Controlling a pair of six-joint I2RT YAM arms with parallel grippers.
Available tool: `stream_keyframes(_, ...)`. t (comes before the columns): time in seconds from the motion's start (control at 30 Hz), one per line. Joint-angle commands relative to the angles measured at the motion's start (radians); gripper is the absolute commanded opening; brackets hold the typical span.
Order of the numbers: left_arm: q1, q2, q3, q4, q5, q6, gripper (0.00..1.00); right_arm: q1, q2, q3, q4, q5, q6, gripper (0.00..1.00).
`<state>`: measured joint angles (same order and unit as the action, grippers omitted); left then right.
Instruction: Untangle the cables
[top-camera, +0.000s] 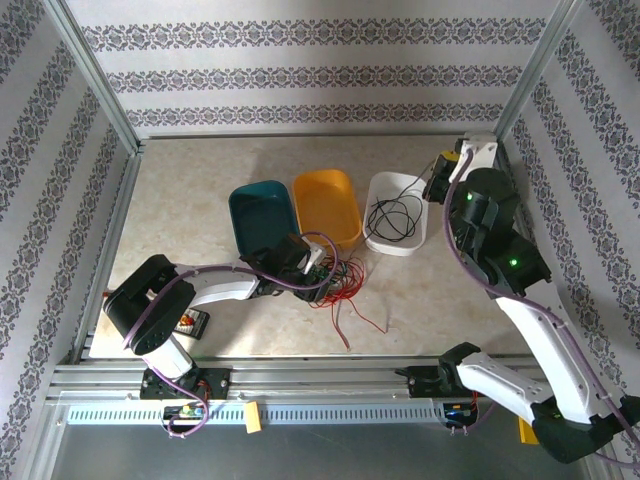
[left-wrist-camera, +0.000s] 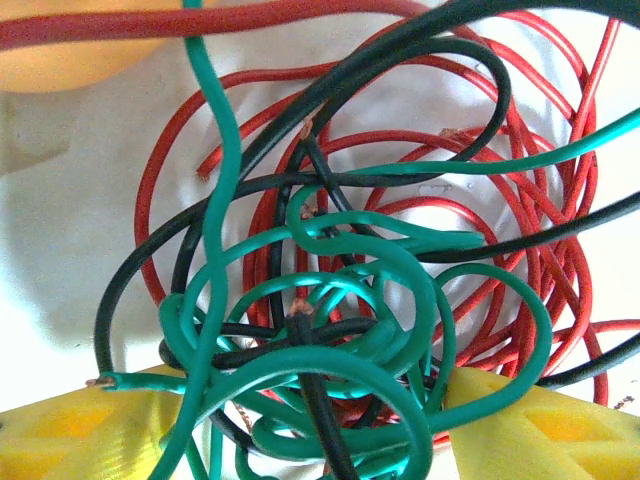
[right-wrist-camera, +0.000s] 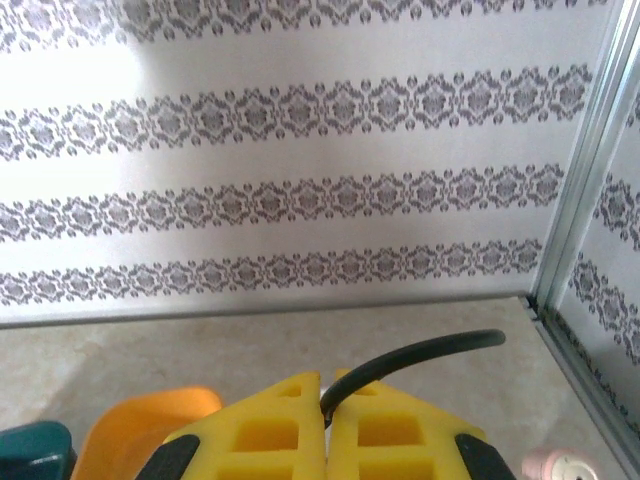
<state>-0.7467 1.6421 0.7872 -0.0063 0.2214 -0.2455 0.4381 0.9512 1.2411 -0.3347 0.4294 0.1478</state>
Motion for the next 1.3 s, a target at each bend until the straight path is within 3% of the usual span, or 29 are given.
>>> stream_keyframes(0.0,-0.011,0.01,-0.028,-0.057,-0.01,0.02,0.68,-0.017,0.017,0.085,0.089,-0.014,-0.06,0.0)
stream_keyframes(0.47,-0.014,0.009,-0.019,-0.072,0.016,0.031,0.75,-0.077,0.106,0.203,0.111,-0.101,-0.092,0.0)
stream_keyframes(0.67,-0.02,-0.025,0.007,-0.084,0.017,0.037,0.78,-0.16,0.143,0.125,0.109,-0.103,-0.054,0.0)
stream_keyframes(1.07,-0.023,-0.086,0.035,-0.115,0.015,0.029,0.82,-0.209,0.185,-0.081,0.141,-0.07,0.009,0.0)
stream_keyframes(1.27,-0.024,-0.083,0.035,-0.112,0.02,0.022,0.83,-0.216,0.215,-0.125,0.108,0.065,0.018,0.0)
